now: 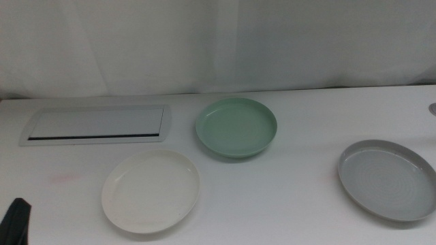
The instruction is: Stack the three bowls on top of each other.
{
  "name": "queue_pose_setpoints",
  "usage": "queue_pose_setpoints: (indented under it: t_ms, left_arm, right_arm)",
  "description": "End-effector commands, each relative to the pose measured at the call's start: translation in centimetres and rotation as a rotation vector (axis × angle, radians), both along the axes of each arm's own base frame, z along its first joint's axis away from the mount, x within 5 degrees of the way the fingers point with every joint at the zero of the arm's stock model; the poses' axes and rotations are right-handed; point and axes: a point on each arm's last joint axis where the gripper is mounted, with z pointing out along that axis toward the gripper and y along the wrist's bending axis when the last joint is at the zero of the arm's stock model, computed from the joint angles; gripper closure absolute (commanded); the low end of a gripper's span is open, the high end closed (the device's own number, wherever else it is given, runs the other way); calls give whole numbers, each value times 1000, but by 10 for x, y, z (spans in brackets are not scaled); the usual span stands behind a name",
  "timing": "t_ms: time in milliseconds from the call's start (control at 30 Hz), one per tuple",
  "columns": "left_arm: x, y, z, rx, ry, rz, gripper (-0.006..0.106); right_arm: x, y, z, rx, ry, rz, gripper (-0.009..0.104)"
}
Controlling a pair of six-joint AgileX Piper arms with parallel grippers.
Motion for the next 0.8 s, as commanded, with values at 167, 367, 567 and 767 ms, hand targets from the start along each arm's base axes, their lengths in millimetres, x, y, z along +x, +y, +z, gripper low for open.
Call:
queue_pose_setpoints:
  t_ms: [167,367,567,767]
  left_arm:
    - [0,-1,-11,-49,1,-7,9]
    - [0,-1,-9,-55,-17,-15,9]
    - [0,-2,-6,-82,-46,-28,9]
    - [-1,-2,-5,-125,-51,-33,9]
  right_arm:
    - [0,0,2,68,-17,-7,2]
    - [0,0,3,72,-30,-8,-8]
    - [0,0,3,73,-38,-8,-8]
    - [1,0,4,73,-40,-8,-8]
